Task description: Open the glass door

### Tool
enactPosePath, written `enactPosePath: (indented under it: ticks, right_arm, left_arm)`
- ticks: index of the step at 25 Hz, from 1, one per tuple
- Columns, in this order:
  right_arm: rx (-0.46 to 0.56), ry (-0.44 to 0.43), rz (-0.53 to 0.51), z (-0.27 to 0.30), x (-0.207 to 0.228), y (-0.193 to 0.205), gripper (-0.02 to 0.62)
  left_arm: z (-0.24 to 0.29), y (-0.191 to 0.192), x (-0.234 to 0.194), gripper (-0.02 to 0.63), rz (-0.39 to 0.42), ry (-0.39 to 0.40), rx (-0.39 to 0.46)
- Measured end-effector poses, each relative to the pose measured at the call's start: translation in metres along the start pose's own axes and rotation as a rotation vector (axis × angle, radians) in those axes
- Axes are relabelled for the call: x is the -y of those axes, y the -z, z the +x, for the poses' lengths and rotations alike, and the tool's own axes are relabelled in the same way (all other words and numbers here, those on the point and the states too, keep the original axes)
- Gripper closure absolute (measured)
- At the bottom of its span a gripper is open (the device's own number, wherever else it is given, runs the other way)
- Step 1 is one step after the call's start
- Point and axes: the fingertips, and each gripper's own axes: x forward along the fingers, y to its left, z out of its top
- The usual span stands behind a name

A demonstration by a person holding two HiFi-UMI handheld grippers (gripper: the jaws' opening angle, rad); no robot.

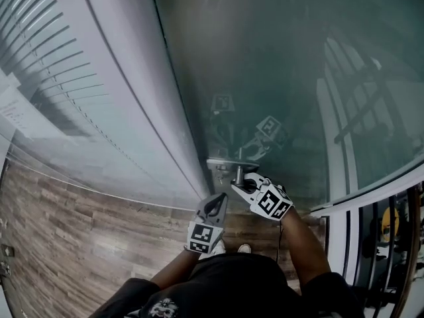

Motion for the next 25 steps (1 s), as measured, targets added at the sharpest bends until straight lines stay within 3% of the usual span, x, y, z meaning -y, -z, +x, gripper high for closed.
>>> enactPosePath:
  ticks: [4,10,18,25]
  right_arm:
    - [-0.011,-0.005,0.014,0.005,0.012,0.008,0.578]
    - [-0.02,0.014,0.039,0.015,0.041,0.01,0.578]
    - [-0.046,0.068,0.069,0.04,0.11,0.021,0.578]
    - [-0.079,0.111,0.122,0.044,0.192,0.041,0.578]
  left_arm:
    - [0.007,0.001,0.004,0.6,0.019,0.025,-0.003]
    - [0.016,-0.002,0.0,0.6,-0.017,0.029,-0.022]
    - [0.049,-0.011,-0.018,0.6,0.049,-0.004,-0.017]
    - [0.115,-0.035,-0.017,0.6,-0.075,-0.087,-0.022]
